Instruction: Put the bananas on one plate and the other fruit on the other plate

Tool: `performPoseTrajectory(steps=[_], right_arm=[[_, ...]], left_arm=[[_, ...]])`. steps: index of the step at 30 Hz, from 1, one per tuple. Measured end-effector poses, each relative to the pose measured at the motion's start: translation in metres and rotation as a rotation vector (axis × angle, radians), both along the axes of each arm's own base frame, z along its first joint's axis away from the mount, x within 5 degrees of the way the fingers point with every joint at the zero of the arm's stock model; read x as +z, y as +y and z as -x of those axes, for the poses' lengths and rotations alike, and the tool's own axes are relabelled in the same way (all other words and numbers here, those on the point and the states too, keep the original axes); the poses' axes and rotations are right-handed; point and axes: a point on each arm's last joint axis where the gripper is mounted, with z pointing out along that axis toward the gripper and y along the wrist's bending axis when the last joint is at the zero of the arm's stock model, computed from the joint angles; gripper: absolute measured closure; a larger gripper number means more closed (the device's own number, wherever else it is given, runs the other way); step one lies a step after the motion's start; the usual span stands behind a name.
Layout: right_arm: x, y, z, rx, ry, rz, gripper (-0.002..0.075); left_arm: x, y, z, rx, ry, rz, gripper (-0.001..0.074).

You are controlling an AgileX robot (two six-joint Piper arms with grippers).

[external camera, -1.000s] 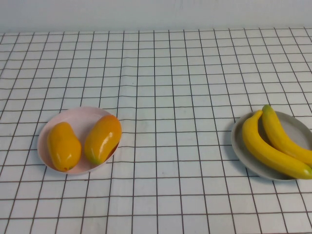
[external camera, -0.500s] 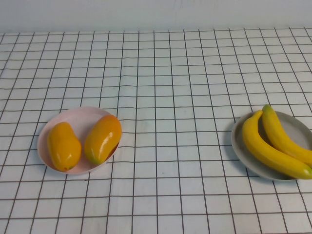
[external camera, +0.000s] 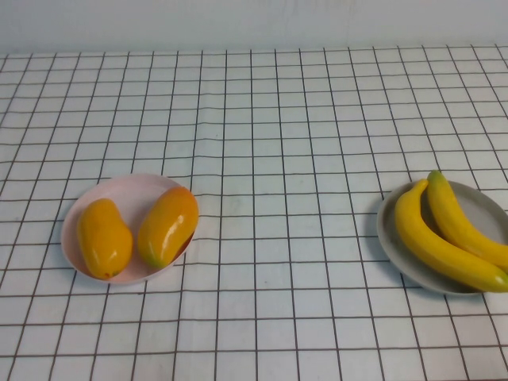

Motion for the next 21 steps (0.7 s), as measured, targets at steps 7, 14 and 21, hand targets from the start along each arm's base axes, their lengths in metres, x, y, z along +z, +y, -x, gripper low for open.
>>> performPoseTrajectory(steps=[7,14,21], right_arm=[[-0.018,0.002,0.005,0.005,0.154,-0.084,0.0741],[-0.023,0.004,0.006,0.016,0.198,-0.141,0.0741],[-0.023,0.004,0.006,0.015,0.201,-0.134,0.0742]], left_arm=[[0.0,0.0,0.0,0.0,-0.001,0.0,0.0738],[0.0,0.0,0.0,0.0,-0.001,0.0,0.0738],[0.0,0.0,0.0,0.0,-0.001,0.0,0.0738]])
